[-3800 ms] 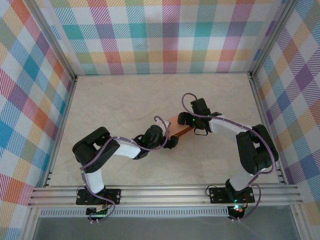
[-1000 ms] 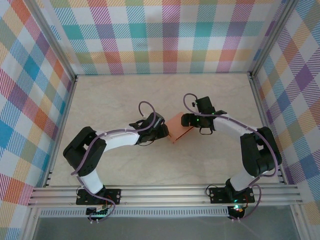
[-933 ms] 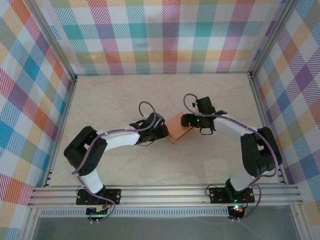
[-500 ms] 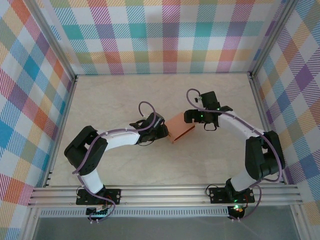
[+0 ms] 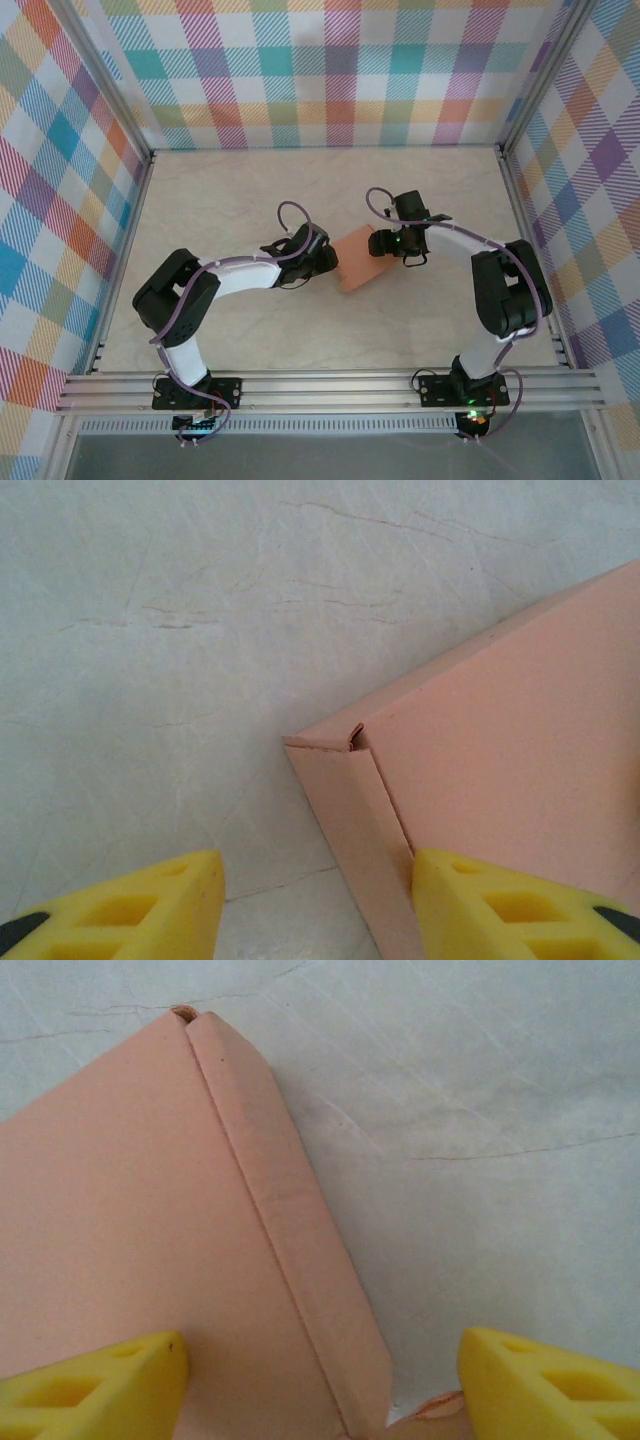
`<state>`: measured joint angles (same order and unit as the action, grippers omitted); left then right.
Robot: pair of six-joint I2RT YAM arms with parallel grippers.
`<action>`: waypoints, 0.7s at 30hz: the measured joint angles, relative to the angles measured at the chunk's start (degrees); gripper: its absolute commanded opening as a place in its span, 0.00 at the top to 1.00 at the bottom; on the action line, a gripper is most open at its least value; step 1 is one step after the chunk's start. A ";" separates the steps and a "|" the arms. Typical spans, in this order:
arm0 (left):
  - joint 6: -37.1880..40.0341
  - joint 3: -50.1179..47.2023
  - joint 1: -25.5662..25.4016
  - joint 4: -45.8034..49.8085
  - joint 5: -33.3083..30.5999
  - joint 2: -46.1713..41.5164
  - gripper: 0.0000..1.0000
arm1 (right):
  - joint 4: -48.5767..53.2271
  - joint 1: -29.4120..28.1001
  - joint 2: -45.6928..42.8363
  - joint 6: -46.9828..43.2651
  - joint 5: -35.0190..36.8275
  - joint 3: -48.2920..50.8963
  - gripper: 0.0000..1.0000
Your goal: Fold the paper box
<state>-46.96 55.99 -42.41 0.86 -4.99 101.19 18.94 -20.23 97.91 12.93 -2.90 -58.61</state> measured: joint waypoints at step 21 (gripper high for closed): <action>6.05 6.34 2.54 11.13 -3.82 -7.87 0.03 | -2.58 0.15 -11.23 3.58 0.02 1.97 0.10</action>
<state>-40.91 62.33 -39.88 11.99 -8.82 93.32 16.36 -20.08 86.67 16.51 -2.87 -56.64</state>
